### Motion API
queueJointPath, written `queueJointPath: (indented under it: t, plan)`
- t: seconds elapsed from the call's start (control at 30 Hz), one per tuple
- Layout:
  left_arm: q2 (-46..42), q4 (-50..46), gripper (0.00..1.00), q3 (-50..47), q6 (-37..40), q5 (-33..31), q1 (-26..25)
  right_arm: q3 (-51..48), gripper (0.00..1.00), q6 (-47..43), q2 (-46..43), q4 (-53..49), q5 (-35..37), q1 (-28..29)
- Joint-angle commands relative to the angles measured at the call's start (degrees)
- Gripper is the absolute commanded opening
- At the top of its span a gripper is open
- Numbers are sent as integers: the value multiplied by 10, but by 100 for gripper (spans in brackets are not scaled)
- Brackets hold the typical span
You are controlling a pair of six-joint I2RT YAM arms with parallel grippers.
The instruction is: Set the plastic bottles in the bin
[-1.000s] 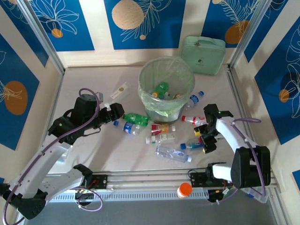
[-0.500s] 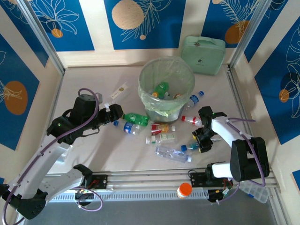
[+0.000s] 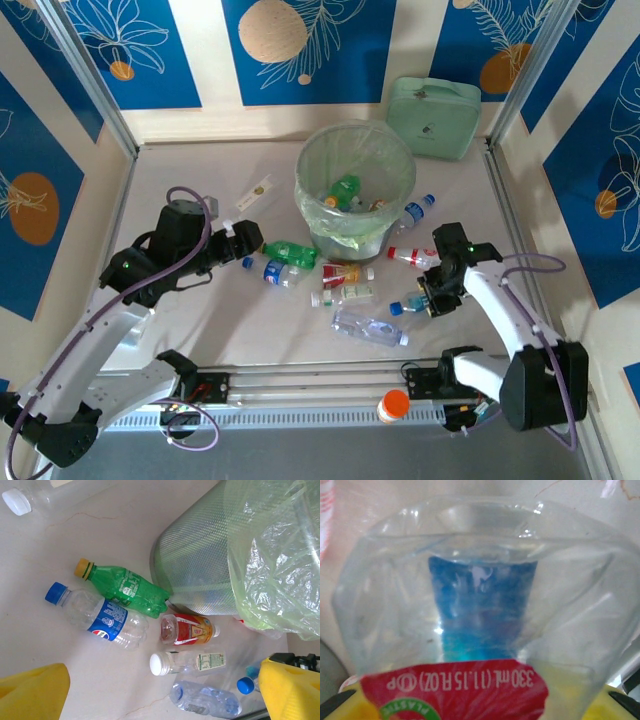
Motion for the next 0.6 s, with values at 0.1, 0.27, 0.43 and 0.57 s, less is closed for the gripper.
queueJointPath:
  t: [0.1, 0.27, 0.43, 0.57]
  plan:
    - [7, 22, 96, 16, 7, 0, 1, 68, 39, -48, -66, -78, 18, -4]
    - [5, 37, 96, 11, 4, 7, 1, 134, 39, -114, -110, -104, 14, -6]
    - [7, 68, 96, 11, -3, 32, 1, 204, 39, -211, -141, -82, 1, -3]
    - [12, 87, 96, 23, -1, 47, 1, 268, 40, -268, -145, -68, -18, -2]
